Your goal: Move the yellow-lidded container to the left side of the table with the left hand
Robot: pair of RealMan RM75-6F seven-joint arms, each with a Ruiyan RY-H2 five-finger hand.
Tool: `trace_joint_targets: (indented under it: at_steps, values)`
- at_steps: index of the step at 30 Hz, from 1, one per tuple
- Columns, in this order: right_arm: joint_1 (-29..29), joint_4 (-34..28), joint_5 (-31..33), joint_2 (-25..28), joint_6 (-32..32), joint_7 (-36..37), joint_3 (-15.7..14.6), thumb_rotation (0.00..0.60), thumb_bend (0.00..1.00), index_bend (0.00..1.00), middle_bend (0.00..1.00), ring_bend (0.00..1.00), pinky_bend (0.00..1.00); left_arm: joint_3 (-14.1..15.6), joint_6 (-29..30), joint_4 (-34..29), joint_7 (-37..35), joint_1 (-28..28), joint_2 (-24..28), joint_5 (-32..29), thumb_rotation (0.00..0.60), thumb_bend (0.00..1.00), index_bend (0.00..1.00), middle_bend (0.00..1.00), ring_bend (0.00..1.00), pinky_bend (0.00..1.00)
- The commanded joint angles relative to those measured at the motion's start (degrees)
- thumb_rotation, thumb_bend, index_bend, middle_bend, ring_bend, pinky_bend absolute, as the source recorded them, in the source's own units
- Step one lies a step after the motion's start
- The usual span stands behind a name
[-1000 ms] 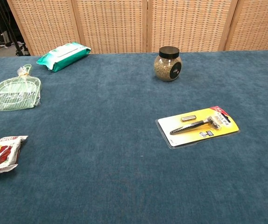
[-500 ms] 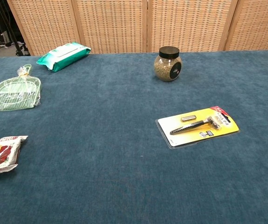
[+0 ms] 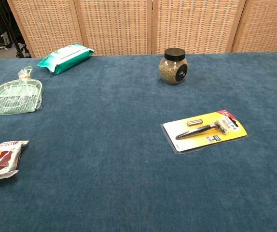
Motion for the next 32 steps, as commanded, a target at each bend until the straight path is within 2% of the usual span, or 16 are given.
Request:
trace_joint_targets:
  at_steps: [1, 2, 4, 5, 6, 13, 18, 20, 22, 25, 29, 32]
  values:
    - [0.0, -0.1, -0.1, 0.0, 0.0, 0.0, -0.1, 0.600, 0.00, 0.08, 0.00, 0.00, 0.00, 0.0, -0.1, 1.6, 2.8, 0.1, -1.2, -2.0, 0.600, 0.39, 0.22, 0.06, 0.13, 0.43]
    - [0.0, -0.1, -0.1, 0.1, -0.1, 0.0, -0.1, 0.600, 0.00, 0.08, 0.00, 0.00, 0.00, -0.2, -0.6, 1.6, 3.6, 0.1, -1.4, -3.0, 0.600, 0.39, 0.14, 0.02, 0.08, 0.36]
    - [0.0, -0.2, 0.0, 0.1, -0.1, 0.0, -0.1, 0.600, 0.00, 0.08, 0.00, 0.00, 0.00, -0.8, 0.0, 1.6, 4.9, 0.5, -1.6, -4.4, 0.600, 0.37, 0.01, 0.00, 0.01, 0.13]
    - [0.0, -0.2, 0.0, 0.0, -0.1, -0.1, -0.1, 0.600, 0.00, 0.08, 0.00, 0.00, 0.00, -1.7, 2.3, 1.7, 5.4, 1.4, -1.7, -5.4, 0.600, 0.36, 0.00, 0.00, 0.00, 0.04]
    - [0.0, -0.2, -0.1, 0.0, -0.1, -0.1, -0.1, 0.600, 0.00, 0.08, 0.00, 0.00, 0.00, -2.5, 5.3, 1.4, 5.7, 2.8, -1.5, -6.2, 0.600, 0.36, 0.00, 0.00, 0.00, 0.01]
    - [0.0, -0.2, 0.0, 0.1, -0.1, 0.1, -0.1, 0.600, 0.00, 0.08, 0.00, 0.00, 0.00, -5.1, 17.6, -0.6, 7.4, 8.0, 0.6, -7.3, 0.600, 0.34, 0.00, 0.00, 0.00, 0.00]
    - [-0.1, -0.3, -0.2, 0.2, 0.2, 0.3, -0.1, 0.600, 0.00, 0.08, 0.00, 0.00, 0.00, -4.8, 21.4, -2.2, 6.6, 10.0, 1.9, -4.8, 0.600, 0.32, 0.00, 0.00, 0.00, 0.00]
    - [-0.2, -0.2, -0.2, 0.2, 0.3, 0.3, 0.0, 0.600, 0.00, 0.08, 0.00, 0.00, 0.00, -5.0, 26.1, -2.9, 6.6, 11.8, 2.2, -3.3, 0.600, 0.25, 0.00, 0.00, 0.00, 0.00]
    - [-0.1, -0.2, -0.2, 0.1, 0.4, 0.3, 0.0, 0.600, 0.00, 0.08, 0.00, 0.00, 0.00, -5.5, 31.6, -3.3, 7.6, 14.1, 2.0, -2.6, 0.600, 0.13, 0.00, 0.00, 0.00, 0.00]
    - [-0.2, 0.1, -0.6, -0.1, 0.8, 0.1, 0.0, 0.600, 0.00, 0.08, 0.00, 0.00, 0.00, -7.0, 42.4, -3.9, 14.1, 19.3, 0.1, -4.0, 0.600, 0.01, 0.00, 0.00, 0.00, 0.00]
    - [-0.1, 1.2, -2.2, -0.8, 2.3, 0.6, 0.2, 0.600, 0.00, 0.08, 0.00, 0.00, 0.00, -9.8, 53.4, -5.5, 24.0, 24.7, -4.5, -8.1, 0.600, 0.00, 0.00, 0.00, 0.00, 0.00]
    - [-0.3, 3.4, -4.7, -2.0, 5.3, 2.0, 0.5, 0.600, 0.00, 0.08, 0.00, 0.00, 0.00, -11.0, 56.9, -6.7, 32.1, 26.6, -7.4, -10.8, 0.600, 0.00, 0.00, 0.00, 0.00, 0.00]
